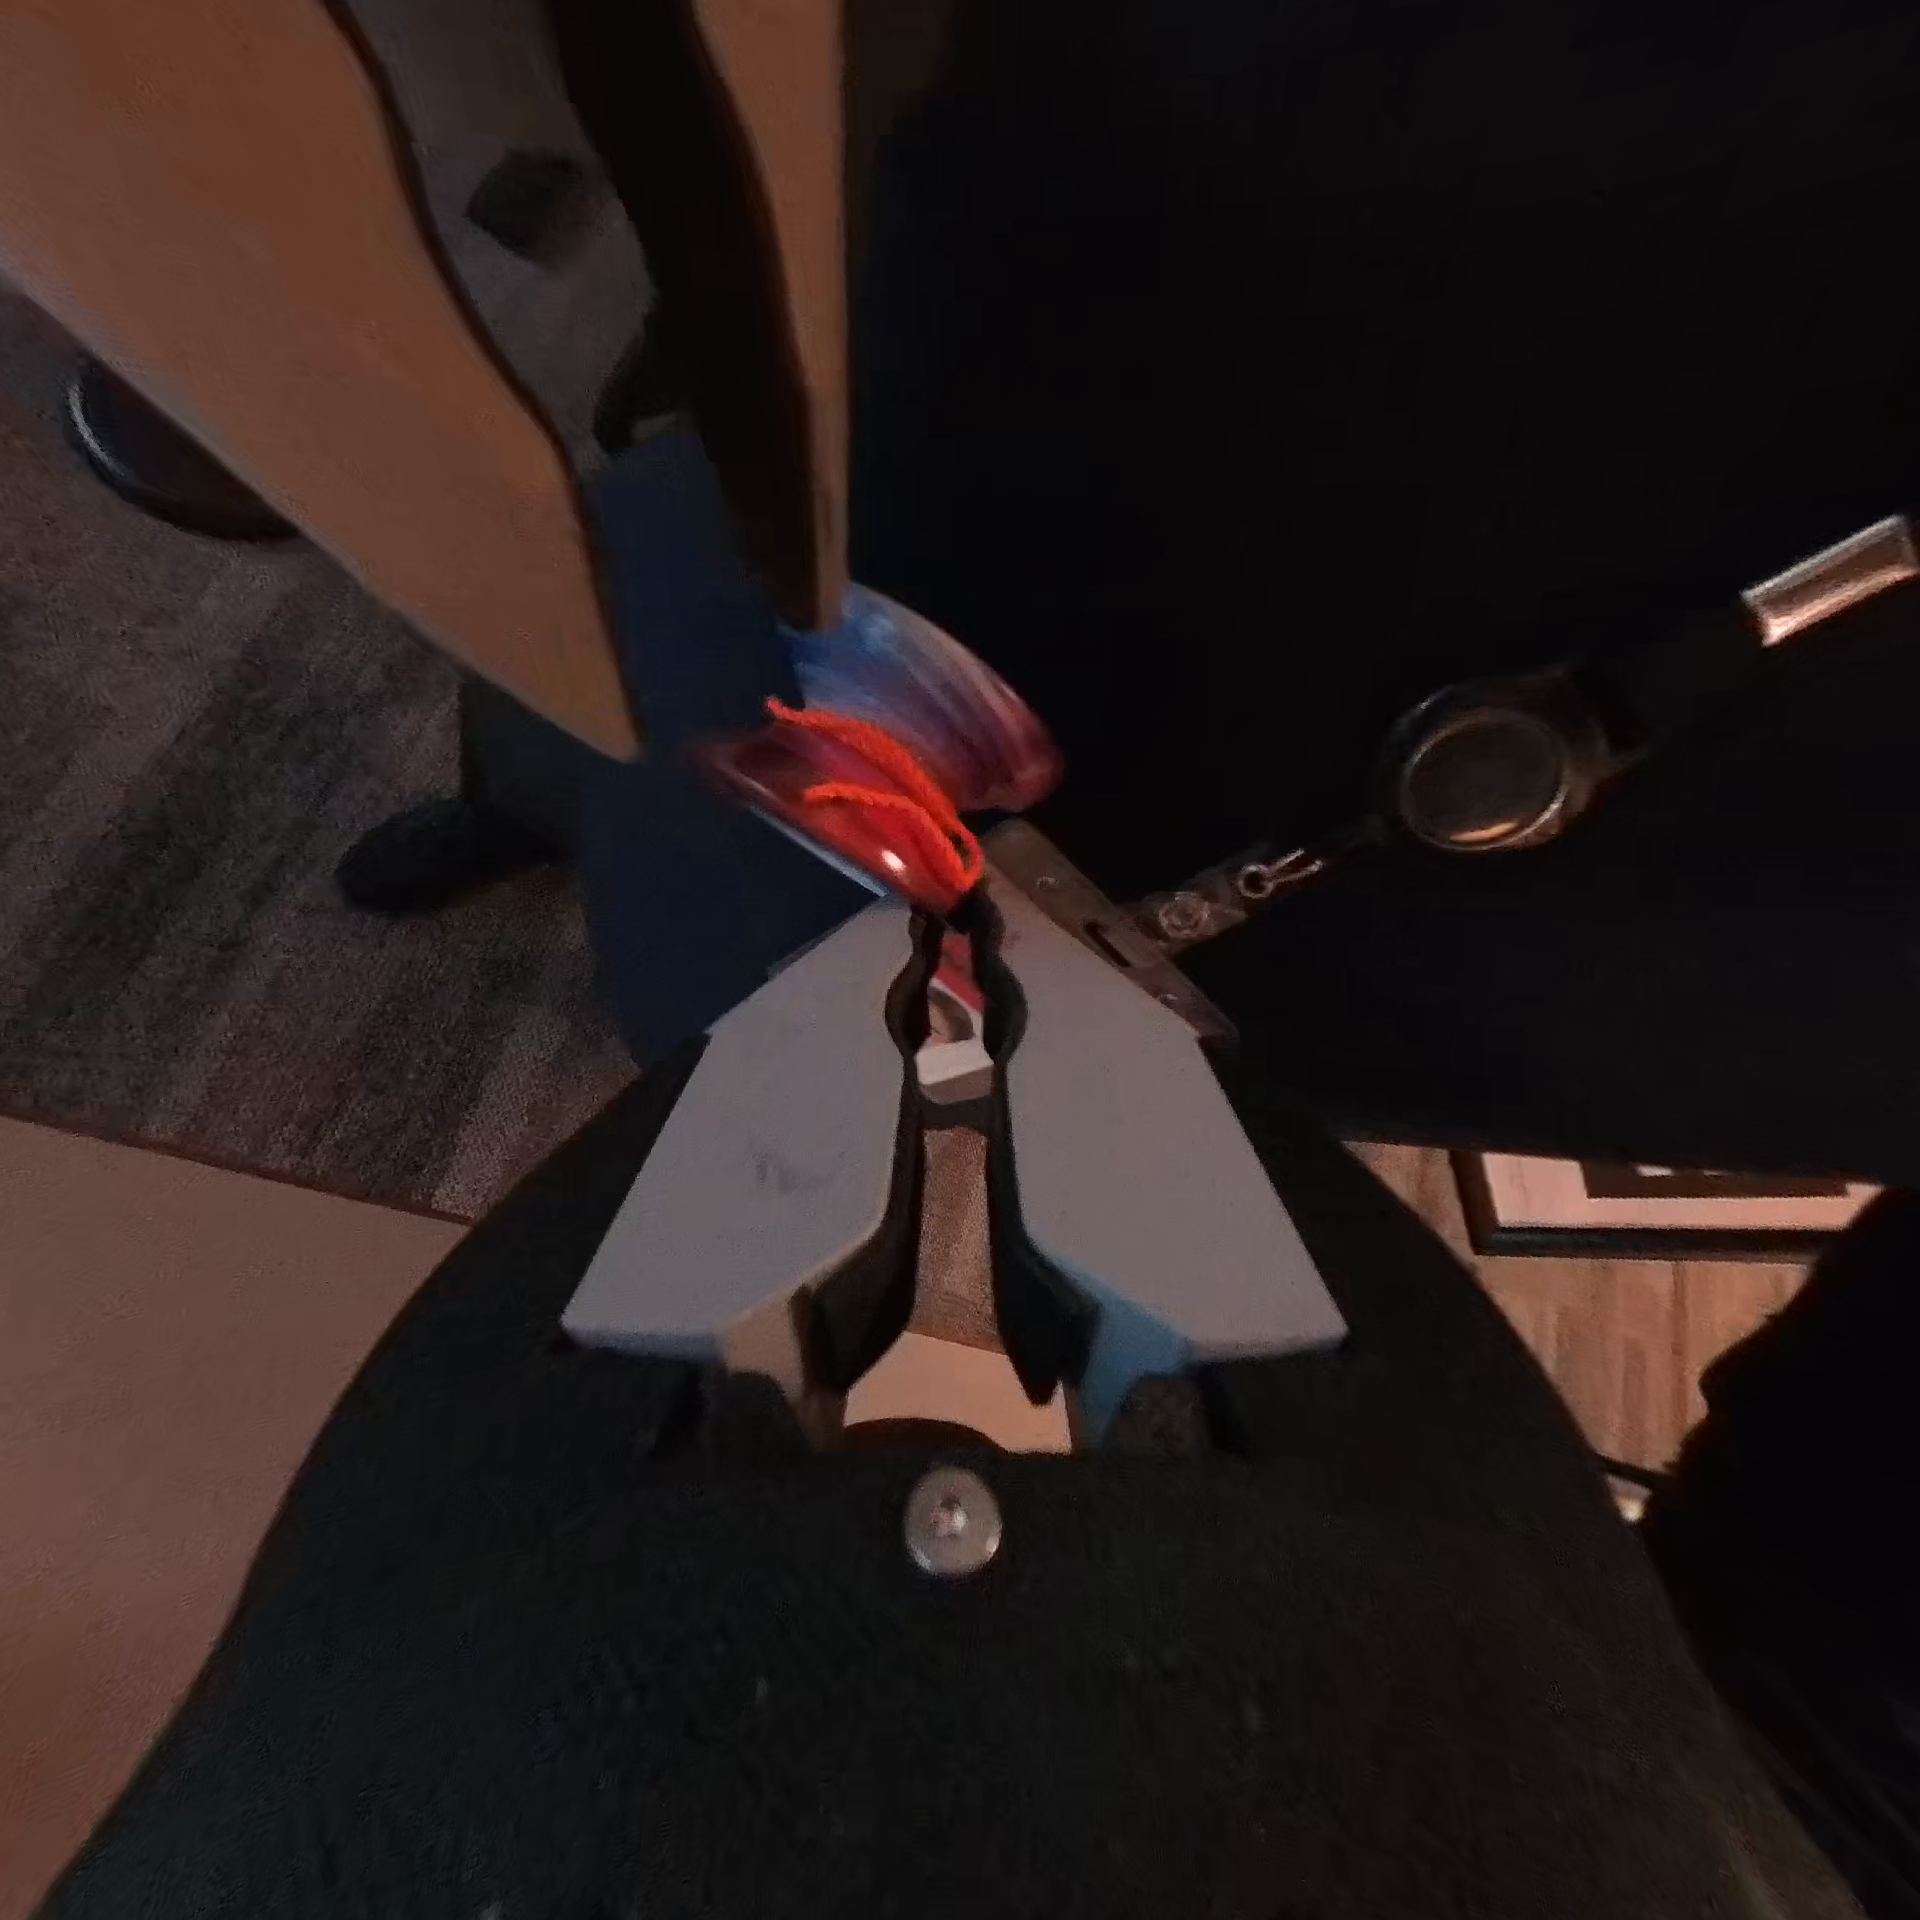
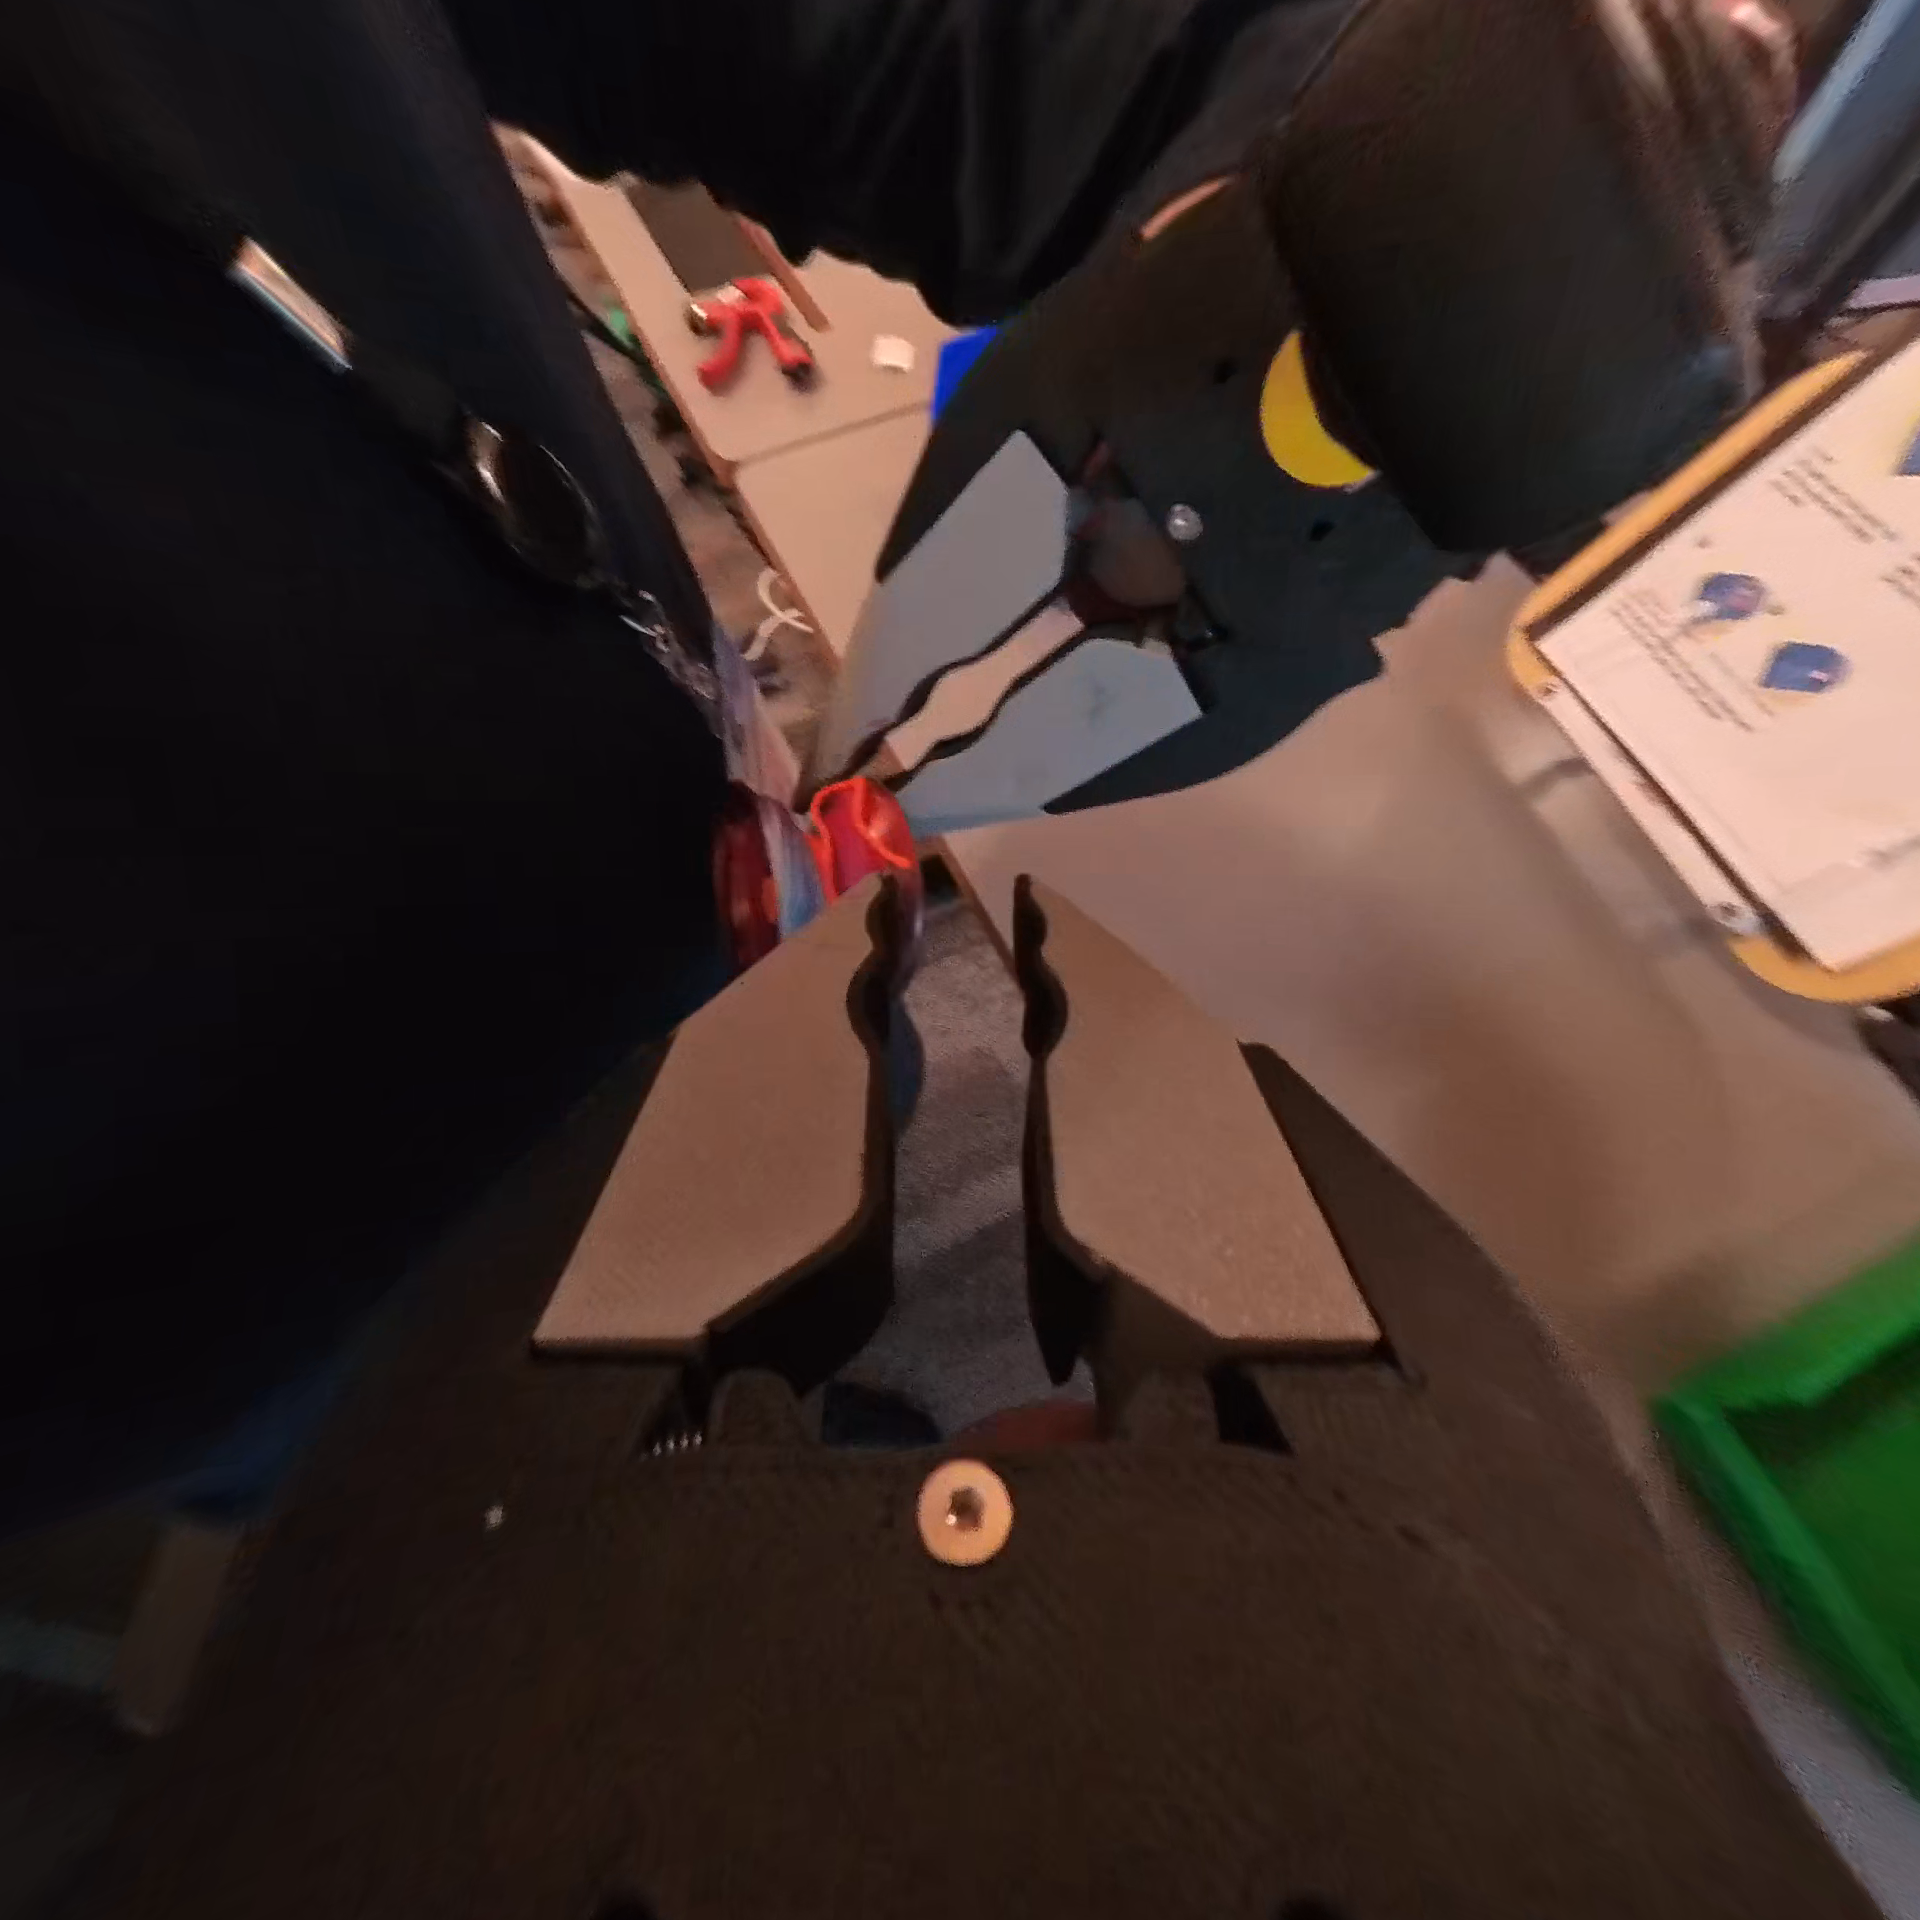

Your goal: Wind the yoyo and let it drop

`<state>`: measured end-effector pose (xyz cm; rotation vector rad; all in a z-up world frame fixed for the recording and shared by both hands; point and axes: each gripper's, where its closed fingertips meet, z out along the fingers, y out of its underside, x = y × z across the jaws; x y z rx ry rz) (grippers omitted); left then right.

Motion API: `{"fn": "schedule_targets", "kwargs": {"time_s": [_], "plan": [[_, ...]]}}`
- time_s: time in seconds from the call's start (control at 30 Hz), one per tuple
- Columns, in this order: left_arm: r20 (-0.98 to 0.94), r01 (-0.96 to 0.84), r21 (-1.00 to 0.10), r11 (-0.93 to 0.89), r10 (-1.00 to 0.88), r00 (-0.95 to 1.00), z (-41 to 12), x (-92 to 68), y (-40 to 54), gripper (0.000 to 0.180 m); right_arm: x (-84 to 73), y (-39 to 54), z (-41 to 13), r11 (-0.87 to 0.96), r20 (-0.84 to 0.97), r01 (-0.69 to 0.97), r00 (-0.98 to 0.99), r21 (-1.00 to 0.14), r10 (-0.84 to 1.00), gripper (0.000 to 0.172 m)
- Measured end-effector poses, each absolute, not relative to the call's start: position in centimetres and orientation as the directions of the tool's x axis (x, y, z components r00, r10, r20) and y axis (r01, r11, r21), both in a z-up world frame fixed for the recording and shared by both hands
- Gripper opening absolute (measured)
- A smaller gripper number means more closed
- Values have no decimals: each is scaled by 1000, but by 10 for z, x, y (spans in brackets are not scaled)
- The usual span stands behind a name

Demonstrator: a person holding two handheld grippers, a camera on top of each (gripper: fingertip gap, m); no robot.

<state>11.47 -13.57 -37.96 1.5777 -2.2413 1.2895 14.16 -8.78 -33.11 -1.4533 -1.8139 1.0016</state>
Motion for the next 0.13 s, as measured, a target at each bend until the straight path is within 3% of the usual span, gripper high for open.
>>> {"fn": "schedule_targets", "kwargs": {"time_s": [0.03,0.13], "plan": [[521,-812,-576,96,-722,-455,-379,116,-135,1,139,-93,-331,104,-27,516,-241,-850,970,19],[519,-797,-596,92,-714,-470,-376,118,-135,1,134,-101,-334,98,-53,512,-273,-853,961,19]]}}
